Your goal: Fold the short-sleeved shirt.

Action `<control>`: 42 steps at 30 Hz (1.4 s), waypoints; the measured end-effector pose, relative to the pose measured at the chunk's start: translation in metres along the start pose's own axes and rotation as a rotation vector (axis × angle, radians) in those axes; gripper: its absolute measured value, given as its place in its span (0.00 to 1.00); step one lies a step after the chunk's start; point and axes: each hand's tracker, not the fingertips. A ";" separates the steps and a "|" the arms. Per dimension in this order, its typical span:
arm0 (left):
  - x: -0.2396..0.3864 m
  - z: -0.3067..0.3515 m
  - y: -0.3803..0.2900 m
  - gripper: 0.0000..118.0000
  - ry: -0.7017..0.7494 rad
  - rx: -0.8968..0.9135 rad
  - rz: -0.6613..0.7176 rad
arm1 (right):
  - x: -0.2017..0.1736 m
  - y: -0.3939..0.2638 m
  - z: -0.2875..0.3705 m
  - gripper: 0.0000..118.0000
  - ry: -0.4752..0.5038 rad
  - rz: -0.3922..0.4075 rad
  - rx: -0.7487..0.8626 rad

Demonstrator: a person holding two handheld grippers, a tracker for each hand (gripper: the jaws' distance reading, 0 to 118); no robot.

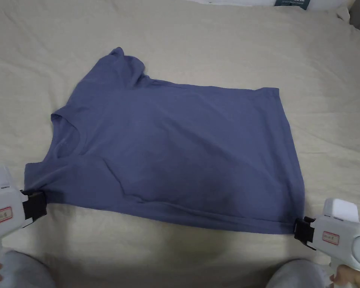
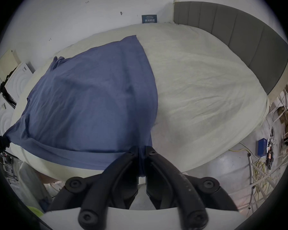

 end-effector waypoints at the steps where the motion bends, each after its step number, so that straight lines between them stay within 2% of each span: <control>1: -0.001 0.003 0.003 0.04 -0.003 0.007 0.018 | 0.002 0.006 0.009 0.08 0.012 0.005 0.015; 6: 0.001 0.014 0.036 0.04 -0.032 0.057 0.079 | 0.003 0.047 0.063 0.08 0.057 0.057 0.114; 10: 0.010 0.001 0.084 0.04 -0.035 0.110 0.063 | -0.004 0.097 0.078 0.08 0.065 0.013 0.195; 17: 0.031 -0.071 0.166 0.04 -0.034 0.106 0.046 | -0.030 0.179 0.021 0.08 -0.005 -0.008 0.179; 22: 0.050 -0.123 0.184 0.05 0.017 0.042 0.027 | -0.048 0.217 -0.041 0.08 -0.058 -0.011 0.104; 23: 0.052 -0.133 0.186 0.09 0.034 0.027 0.022 | -0.051 0.221 -0.051 0.09 -0.064 -0.009 0.086; 24: 0.052 -0.144 0.186 0.17 0.038 0.027 0.021 | -0.053 0.223 -0.058 0.14 -0.072 -0.008 0.078; 25: 0.053 -0.152 0.185 0.29 0.053 0.023 0.017 | -0.056 0.224 -0.066 0.25 -0.093 0.004 0.070; 26: 0.054 -0.156 0.184 0.52 0.081 0.017 0.016 | -0.058 0.225 -0.071 0.52 -0.116 0.011 0.066; 27: 0.053 -0.158 0.184 0.69 0.090 0.019 0.022 | -0.058 0.226 -0.074 0.70 -0.136 0.016 0.061; 28: 0.053 -0.154 0.180 0.80 0.090 0.017 0.028 | -0.055 0.226 -0.074 0.82 -0.136 0.011 0.060; 29: 0.051 -0.150 0.178 0.91 0.089 0.022 0.043 | -0.052 0.225 -0.069 0.89 -0.131 -0.002 0.073; 30: 0.049 -0.144 0.177 0.95 0.088 0.035 0.053 | -0.050 0.224 -0.063 0.89 -0.127 -0.023 0.102; 31: 0.047 -0.135 0.176 0.96 0.083 0.070 0.058 | -0.046 0.222 -0.050 0.89 -0.116 -0.049 0.168; 33: 0.039 -0.118 0.176 0.96 0.072 0.162 0.044 | -0.041 0.215 -0.026 0.89 -0.086 -0.054 0.255; 35: 0.038 -0.087 0.164 0.96 0.081 0.290 0.007 | -0.038 0.200 0.007 0.90 -0.074 -0.019 0.378; 38: 0.044 -0.044 0.140 0.98 0.095 0.478 -0.081 | -0.041 0.168 0.054 1.00 -0.090 0.059 0.550; 42: 0.055 0.010 0.092 1.00 0.095 0.663 -0.169 | -0.051 0.118 0.098 1.00 -0.084 0.147 0.716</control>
